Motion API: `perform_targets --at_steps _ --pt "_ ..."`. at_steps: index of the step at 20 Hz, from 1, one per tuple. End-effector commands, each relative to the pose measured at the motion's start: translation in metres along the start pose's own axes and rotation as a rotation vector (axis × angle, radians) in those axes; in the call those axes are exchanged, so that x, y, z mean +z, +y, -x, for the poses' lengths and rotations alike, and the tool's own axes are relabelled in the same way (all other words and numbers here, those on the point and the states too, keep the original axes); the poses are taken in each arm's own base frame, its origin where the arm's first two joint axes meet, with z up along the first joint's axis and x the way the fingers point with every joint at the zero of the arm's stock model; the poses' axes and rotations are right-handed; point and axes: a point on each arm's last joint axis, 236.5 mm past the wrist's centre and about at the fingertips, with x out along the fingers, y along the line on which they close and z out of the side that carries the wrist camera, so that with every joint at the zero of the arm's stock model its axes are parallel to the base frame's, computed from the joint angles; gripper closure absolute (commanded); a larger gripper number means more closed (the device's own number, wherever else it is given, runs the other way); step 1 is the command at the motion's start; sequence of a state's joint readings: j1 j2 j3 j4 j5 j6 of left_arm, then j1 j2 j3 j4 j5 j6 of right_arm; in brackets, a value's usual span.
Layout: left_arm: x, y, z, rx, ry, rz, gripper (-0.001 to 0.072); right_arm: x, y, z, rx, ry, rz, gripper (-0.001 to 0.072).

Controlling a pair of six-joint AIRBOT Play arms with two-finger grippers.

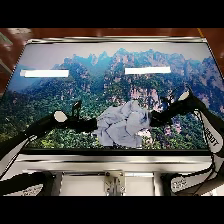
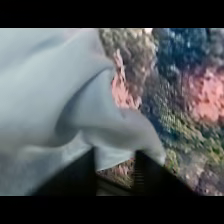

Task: Fold the shirts.

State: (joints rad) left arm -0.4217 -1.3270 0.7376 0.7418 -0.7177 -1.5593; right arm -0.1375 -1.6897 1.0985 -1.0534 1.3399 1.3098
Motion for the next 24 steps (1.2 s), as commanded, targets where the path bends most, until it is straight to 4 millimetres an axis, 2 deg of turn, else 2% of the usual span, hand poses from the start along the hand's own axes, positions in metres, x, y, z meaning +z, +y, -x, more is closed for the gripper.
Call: perform_targets --at_steps 1,3,4,5,7,8,9,11,12,13,14,15,16,17,18,20,22,24 --pt "0.016 -0.008 0.019 -0.014 -0.055 -0.034 0.0672 0.006 0.009 0.004 0.01 -0.022 0.037 0.0655" --pt "0.034 -0.016 0.047 0.014 -0.076 -0.138 0.0673 0.012 0.025 0.036 0.004 -0.078 0.14 0.0656" --pt "0.045 -0.022 0.069 0.046 -0.087 -0.213 0.0674 0.019 0.038 0.063 -0.006 -0.147 0.204 0.0656" --pt "0.062 -0.029 0.1 0.092 -0.115 -0.298 0.0673 0.026 0.055 0.095 -0.023 -0.232 0.275 0.0656" --pt "0.099 -0.062 0.181 0.172 -0.253 -0.448 0.0674 0.032 0.105 0.177 -0.064 -0.463 0.464 0.0657" --pt "0.114 -0.087 0.228 0.191 -0.356 -0.512 0.0674 0.027 0.133 0.225 -0.095 -0.601 0.542 0.0657" --pt "0.122 -0.121 0.283 0.19 -0.481 -0.579 0.0673 0.017 0.158 0.27 -0.126 -0.735 0.604 0.0657" --pt "0.113 -0.192 0.394 0.119 -0.751 -0.695 0.0673 -0.02 0.212 0.367 -0.187 -1.057 0.719 0.0657" --pt "0.097 -0.224 0.452 0.073 -0.9 -0.747 0.0673 -0.051 0.238 0.417 -0.219 -1.241 0.769 0.0657" --pt "0.078 -0.245 0.503 0.044 -1.03 -0.787 0.0673 -0.083 0.258 0.462 -0.256 -1.421 0.799 0.0657" --pt "0.055 -0.258 0.55 0.028 -1.152 -0.817 0.0673 -0.12 0.273 0.507 -0.291 -1.61 0.801 0.0657" --pt "0.036 -0.262 0.581 0.027 -1.237 -0.833 0.0673 -0.154 0.281 0.539 -0.315 -1.75 0.786 0.0657" --pt "0.018 -0.259 0.6 0.037 -1.288 -0.836 0.0673 -0.187 0.285 0.563 -0.347 -1.858 0.777 0.0657" --pt "0.005 -0.252 0.608 0.046 -1.302 -0.834 0.0673 -0.211 0.287 0.574 -0.381 -1.917 0.78 0.0657" --pt "-0.003 -0.245 0.604 0.055 -1.285 -0.831 0.0673 -0.224 0.287 0.576 -0.397 -1.934 0.78 0.0657" --pt "-0.01 -0.221 0.575 0.098 -1.178 -0.81 0.0672 -0.223 0.28 0.556 -0.388 -1.843 0.765 0.0656" --pt "-0.005 -0.194 0.534 0.146 -1.03 -0.763 0.0672 -0.194 0.262 0.51 -0.34 -1.612 0.708 0.0656" --pt "0.009 -0.183 0.505 0.164 -0.951 -0.734 0.0672 -0.164 0.239 0.444 -0.289 -1.291 0.656 0.0656"
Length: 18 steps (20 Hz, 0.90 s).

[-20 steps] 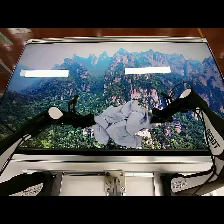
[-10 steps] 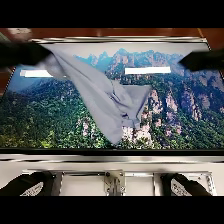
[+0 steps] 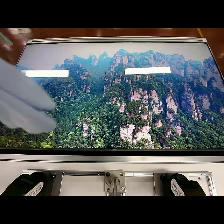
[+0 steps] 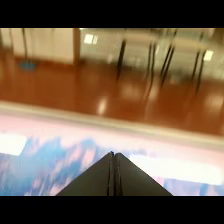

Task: Fold the shirts.

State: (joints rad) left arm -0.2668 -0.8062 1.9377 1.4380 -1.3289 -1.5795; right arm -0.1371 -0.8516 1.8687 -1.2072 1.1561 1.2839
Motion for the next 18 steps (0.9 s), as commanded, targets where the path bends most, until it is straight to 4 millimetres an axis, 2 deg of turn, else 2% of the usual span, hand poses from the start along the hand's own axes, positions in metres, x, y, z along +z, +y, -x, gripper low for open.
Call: perform_targets --at_steps 1,2,3,4,5,6,7,9,11,13,14,15,16,17,18 --pt "-0.036 0.002 -0.025 -0.005 0.104 0.032 0.0672 -0.101 0.026 -0.015 0.147 0.437 -0.116 0.0655" --pt "-0.029 -0.006 -0.043 -0.048 0.073 0.054 0.0672 -0.125 0.028 -0.025 0.177 0.544 -0.142 0.0621" --pt "-0.02 -0.02 -0.063 -0.121 0.041 0.095 0.0672 -0.145 0.028 -0.037 0.2 0.621 -0.169 0.0466" --pt "-0.012 -0.038 -0.083 -0.208 0.018 0.143 0.0672 -0.158 0.027 -0.051 0.213 0.663 -0.192 0.025" --pt "-0.01 -0.056 -0.105 -0.296 0.016 0.188 0.0672 -0.169 0.026 -0.066 0.229 0.698 -0.213 0.0186" --pt "-0.017 -0.075 -0.131 -0.376 0.046 0.232 0.0672 -0.18 0.025 -0.078 0.239 0.727 -0.231 0.0186" --pt "-0.031 -0.093 -0.157 -0.434 0.101 0.27 0.0672 -0.192 0.023 -0.089 0.244 0.763 -0.246 0.0186" --pt "-0.088 -0.141 -0.212 -0.527 0.275 0.296 0.0671 -0.214 0.019 -0.104 0.25 0.826 -0.267 0.0186" --pt "-0.16 -0.195 -0.258 -0.591 0.45 0.292 0.0671 -0.232 0.018 -0.112 0.261 0.887 -0.283 0.0186" --pt "-0.24 -0.245 -0.294 -0.626 0.61 0.284 0.0671 -0.247 0.018 -0.116 0.273 0.942 -0.298 0.0186" --pt "-0.276 -0.263 -0.306 -0.637 0.679 0.29 0.0671 -0.253 0.019 -0.117 0.278 0.965 -0.303 0.0186" --pt "-0.309 -0.28 -0.313 -0.655 0.751 0.324 0.0615 -0.259 0.018 -0.119 0.282 0.985 -0.308 0.0185" --pt "-0.329 -0.289 -0.317 -0.671 0.807 0.371 0.0309 -0.264 0.018 -0.121 0.286 1.001 -0.313 0.0184" --pt "-0.343 -0.289 -0.32 -0.669 0.856 0.422 -0.0013 -0.27 0.018 -0.124 0.29 1.019 -0.318 0.012" --pt "-0.351 -0.275 -0.322 -0.653 0.895 0.426 -0.0012 -0.277 0.017 -0.128 0.291 1.036 -0.317 0.0077"
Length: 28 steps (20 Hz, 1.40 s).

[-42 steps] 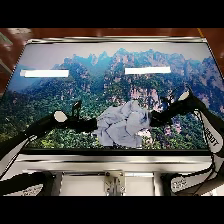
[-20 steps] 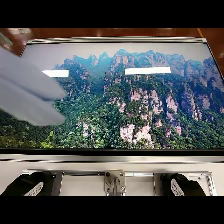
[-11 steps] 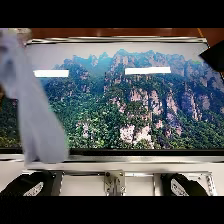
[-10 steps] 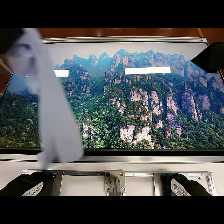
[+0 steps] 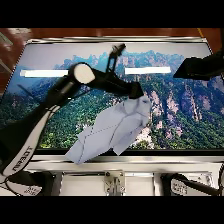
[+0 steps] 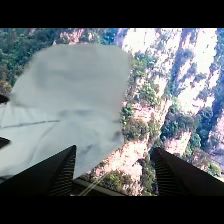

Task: Fold the shirts.

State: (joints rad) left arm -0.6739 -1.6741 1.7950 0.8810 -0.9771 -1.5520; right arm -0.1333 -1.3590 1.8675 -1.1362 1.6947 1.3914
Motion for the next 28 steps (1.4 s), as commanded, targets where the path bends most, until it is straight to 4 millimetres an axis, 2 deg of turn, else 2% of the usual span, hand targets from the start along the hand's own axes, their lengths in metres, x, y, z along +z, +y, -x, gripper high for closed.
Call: perform_targets --at_steps 1,3,5,6,7,8,10,12,14,15,16,18,22,25,28 --pt "-0.035 0.044 -0.03 0.004 0.158 0.128 -0.0012 -0.008 -0.019 -0.025 -0.015 0.092 -0.023 0.0076" --pt "-0.036 0.094 0.021 0.093 0.226 0.183 -0.0011 -0.016 -0.047 -0.042 -0.085 0.156 -0.052 0.0077" --pt "-0.059 0.153 0.095 0.267 0.349 0.22 -0.0009 -0.036 -0.075 -0.066 -0.098 0.244 -0.112 0.0077" --pt "-0.073 0.175 0.128 0.356 0.391 0.24 -0.0009 -0.052 -0.088 -0.079 -0.084 0.298 -0.159 0.0077" --pt "-0.087 0.188 0.158 0.419 0.407 0.268 -0.0009 -0.073 -0.099 -0.093 -0.056 0.355 -0.214 0.0077" --pt "-0.1 0.194 0.176 0.447 0.401 0.295 -0.0008 -0.092 -0.108 -0.108 -0.022 0.395 -0.271 0.0077" --pt "-0.141 0.197 0.197 0.471 0.374 0.369 -0.0008 -0.123 -0.12 -0.134 0.036 0.422 -0.364 0.0077" --pt "-0.2 0.198 0.2 0.488 0.387 0.462 -0.0008 -0.143 -0.129 -0.157 0.045 0.427 -0.416 0.0076" --pt "-0.26 0.194 0.191 0.476 0.43 0.557 -0.0009 -0.147 -0.132 -0.178 0.045 0.409 -0.432 0.0077" --pt "-0.281 0.189 0.182 0.44 0.434 0.608 -0.0009 -0.144 -0.128 -0.187 0.059 0.396 -0.434 0.0076" --pt "-0.293 0.183 0.171 0.396 0.427 0.653 -0.0008 -0.138 -0.122 -0.197 0.082 0.381 -0.437 0.0077" --pt "-0.307 0.178 0.15 0.348 0.419 0.702 -0.0007 -0.126 -0.108 -0.214 0.131 0.352 -0.417 0.0077" --pt "-0.336 0.17 0.123 0.353 0.507 0.657 -0.0006 -0.115 -0.093 -0.243 0.145 0.324 -0.397 0.0077" --pt "-0.339 0.173 0.101 0.355 0.504 0.656 -0.0006 -0.097 -0.075 -0.26 0.229 0.265 -0.436 0.0076" --pt "-0.348 0.181 0.086 0.369 0.525 0.679 -0.0006 -0.09 -0.071 -0.266 0.264 0.24 -0.468 0.0077"
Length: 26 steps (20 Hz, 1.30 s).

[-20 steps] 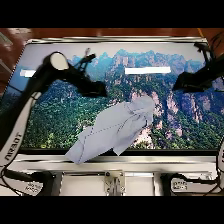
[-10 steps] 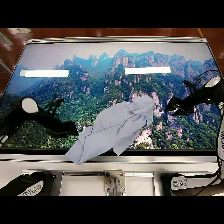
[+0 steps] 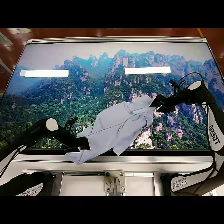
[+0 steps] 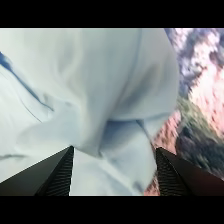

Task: Fold the shirts.

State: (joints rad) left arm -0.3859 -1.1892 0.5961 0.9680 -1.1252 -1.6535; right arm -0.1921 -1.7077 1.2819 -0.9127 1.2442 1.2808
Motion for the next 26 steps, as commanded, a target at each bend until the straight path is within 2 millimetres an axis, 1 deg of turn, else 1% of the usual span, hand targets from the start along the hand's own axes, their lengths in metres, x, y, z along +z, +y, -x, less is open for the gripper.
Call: perform_targets --at_steps 1,4,5,7,8,9,10,11,12,13,14,15,16,17,18,19,20,21,22,23,24,25,26 --pt "0.009 -0.001 -0.022 -0.006 -0.008 0.034 0.0005 0.011 0.011 -0.009 0.056 -0.038 -0.021 0.0076" --pt "0.023 -0.017 -0.023 -0.078 -0.059 0.025 0.0265 0.012 0.01 -0.009 0.053 -0.042 -0.02 0.0076" --pt "0.024 -0.024 -0.022 -0.106 -0.063 0.007 0.0285 0.014 0.011 -0.011 0.05 -0.046 -0.019 0.0075" --pt "0.024 -0.03 -0.021 -0.131 -0.064 -0.006 0.0414 0.012 0.011 -0.021 0.049 -0.029 -0.022 0.0075" --pt "0.024 -0.031 -0.021 -0.134 -0.064 -0.005 0.0505 0.008 0.012 -0.029 0.048 -0.009 -0.028 0.0077" --pt "0.024 -0.031 -0.021 -0.135 -0.064 -0.004 0.0637 0.004 0.014 -0.038 0.046 0.011 -0.023 0.0096" --pt "0.025 -0.031 -0.02 -0.136 -0.068 -0.017 0.0671 0.001 0.017 -0.044 0.041 0.025 -0.008 0.0338" --pt "0.027 -0.034 -0.017 -0.14 -0.079 -0.041 0.0672 0.001 0.021 -0.045 0.039 0.024 0.003 0.0663" --pt "0.032 -0.037 -0.008 -0.133 -0.106 -0.081 0.0673 0.004 0.026 -0.04 0.041 0.014 0.027 0.0655" --pt "0.041 -0.037 0.007 -0.105 -0.146 -0.125 0.0674 0.009 0.034 -0.029 0.045 -0.009 0.073 0.0656" --pt "0.054 -0.037 0.034 -0.058 -0.208 -0.161 0.0674 0.019 0.045 -0.009 0.044 -0.058 0.126 0.0656" --pt "0.067 -0.038 0.072 -0.007 -0.273 -0.204 0.0674 0.034 0.061 0.021 0.042 -0.136 0.198 0.0656" --pt "0.077 -0.038 0.117 0.048 -0.343 -0.247 0.0674 0.048 0.082 0.056 0.039 -0.227 0.281 0.0656" --pt "0.085 -0.039 0.17 0.103 -0.427 -0.28 0.0674 0.061 0.109 0.102 0.028 -0.338 0.377 0.0656" --pt "0.089 -0.044 0.236 0.152 -0.55 -0.305 0.0674 0.068 0.137 0.149 0.017 -0.452 0.456 0.0656" --pt "0.085 -0.056 0.308 0.179 -0.702 -0.327 0.0673 0.069 0.17 0.203 0.004 -0.581 0.535 0.0656" --pt "0.075 -0.076 0.375 0.175 -0.869 -0.355 0.0673 0.059 0.205 0.255 -0.006 -0.706 0.614 0.0656" --pt "0.054 -0.101 0.442 0.162 -1.055 -0.397 0.0673 0.044 0.235 0.299 -0.014 -0.815 0.682 0.0656" --pt "0.028 -0.124 0.493 0.14 -1.208 -0.432 0.0673 0.023 0.264 0.337 -0.016 -0.919 0.745 0.0656" --pt "-0.001 -0.145 0.535 0.104 -1.345 -0.46 0.0673 0.0 0.291 0.376 -0.021 -1.041 0.8 0.0656" --pt "-0.032 -0.164 0.57 0.062 -1.472 -0.494 0.0673 -0.024 0.31 0.407 -0.023 -1.134 0.838 0.0656" --pt "-0.06 -0.178 0.596 0.033 -1.58 -0.533 0.0673 -0.051 0.326 0.434 -0.026 -1.216 0.876 0.0656" --pt "-0.079 -0.187 0.615 0.011 -1.666 -0.558 0.0673 -0.074 0.335 0.454 -0.041 -1.281 0.902 0.0656"
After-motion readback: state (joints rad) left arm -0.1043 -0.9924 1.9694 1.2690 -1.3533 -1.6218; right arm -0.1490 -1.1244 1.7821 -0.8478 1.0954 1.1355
